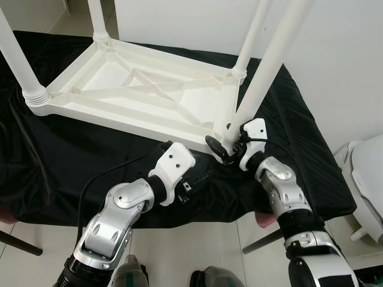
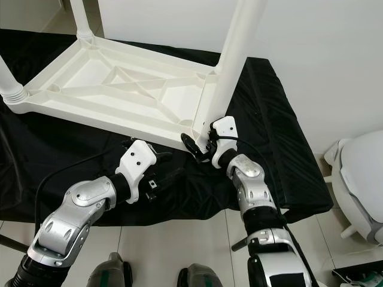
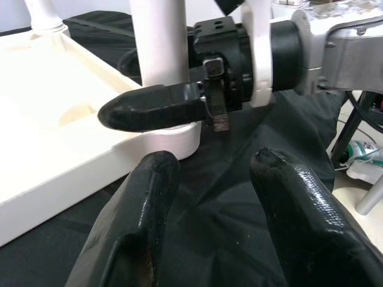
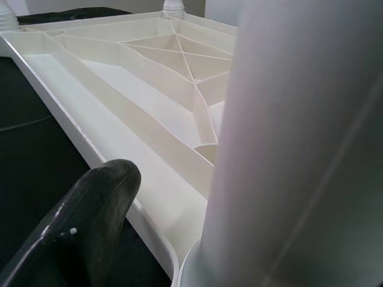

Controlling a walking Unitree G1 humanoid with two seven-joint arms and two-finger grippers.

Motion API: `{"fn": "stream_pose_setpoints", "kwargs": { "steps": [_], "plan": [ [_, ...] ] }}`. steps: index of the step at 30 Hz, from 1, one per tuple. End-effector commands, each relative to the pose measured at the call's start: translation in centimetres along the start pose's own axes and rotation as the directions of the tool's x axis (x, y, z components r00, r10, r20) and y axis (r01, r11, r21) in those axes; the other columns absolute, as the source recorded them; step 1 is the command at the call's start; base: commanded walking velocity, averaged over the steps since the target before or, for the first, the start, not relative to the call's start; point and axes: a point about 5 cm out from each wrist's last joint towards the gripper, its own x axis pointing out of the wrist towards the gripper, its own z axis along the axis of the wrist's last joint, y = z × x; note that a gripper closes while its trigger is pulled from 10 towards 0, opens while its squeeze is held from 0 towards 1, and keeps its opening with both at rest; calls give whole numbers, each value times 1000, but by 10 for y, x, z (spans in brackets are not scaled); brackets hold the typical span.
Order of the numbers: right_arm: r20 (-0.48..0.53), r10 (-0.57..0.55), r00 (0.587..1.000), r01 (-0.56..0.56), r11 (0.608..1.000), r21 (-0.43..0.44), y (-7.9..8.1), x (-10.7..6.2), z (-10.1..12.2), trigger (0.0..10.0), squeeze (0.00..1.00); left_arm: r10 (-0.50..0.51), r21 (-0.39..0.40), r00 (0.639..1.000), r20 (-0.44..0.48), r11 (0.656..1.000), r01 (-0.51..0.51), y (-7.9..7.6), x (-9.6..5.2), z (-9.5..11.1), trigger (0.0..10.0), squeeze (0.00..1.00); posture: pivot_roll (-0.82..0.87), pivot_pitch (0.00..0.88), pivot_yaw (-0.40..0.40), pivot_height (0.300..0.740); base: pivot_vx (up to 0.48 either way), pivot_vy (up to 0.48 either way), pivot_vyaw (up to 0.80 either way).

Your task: Building children table

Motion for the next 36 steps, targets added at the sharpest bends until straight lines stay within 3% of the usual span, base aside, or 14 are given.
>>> {"fn": "stream_pose_setpoints", "kwargs": {
  "steps": [1,2,4,5,22,23,25,27,31,36],
  "plan": [
    [1,38,999,-38,999,-37,1,5,3,10000,0,32,-1,999,8,999,-32,1,1,2,10000,0,8,0,-78,740,0,0,0],
    [-6,48,999,-48,998,-50,0,7,4,3059,0,32,-1,999,9,999,-32,1,1,2,10000,0,12,0,-81,740,0,0,0],
    [-13,56,998,-57,997,-55,-1,7,4,3059,0,33,-1,999,9,999,-33,1,1,2,10000,0,12,0,-81,740,0,0,0],
    [-22,70,997,-70,997,-42,-4,6,2,0,0,38,-3,999,10,999,-38,1,1,3,10000,0,18,0,-92,740,0,0,0],
    [-21,100,995,-100,995,30,-7,-7,-10,0,0,57,-20,998,14,998,-57,-1,1,3,10000,0,14,0,-101,740,0,0,0],
    [-23,79,997,-78,997,28,-9,-8,-10,10000,0,56,-21,998,14,998,-55,-1,1,2,10000,0,6,0,-103,740,0,0,0],
    [-23,79,997,-78,997,28,-9,-8,-10,10000,0,56,-21,998,14,998,-55,-1,1,2,10000,0,6,0,-103,740,0,0,0],
    [-21,-37,999,37,999,18,-16,-10,-8,10000,0,61,-22,998,14,998,-60,0,2,2,10000,0,-2,0,-105,740,0,0,0],
    [-15,-85,996,85,996,22,-18,-12,-7,10000,0,68,-22,998,13,997,-68,1,2,1,10000,0,-4,0,-105,740,0,0,0],
    [48,-306,951,301,950,87,-6,-15,-1,10000,0,91,-28,996,4,995,-91,3,2,-2,10000,0,-13,9,-95,740,0,0,0]
  ]
}}
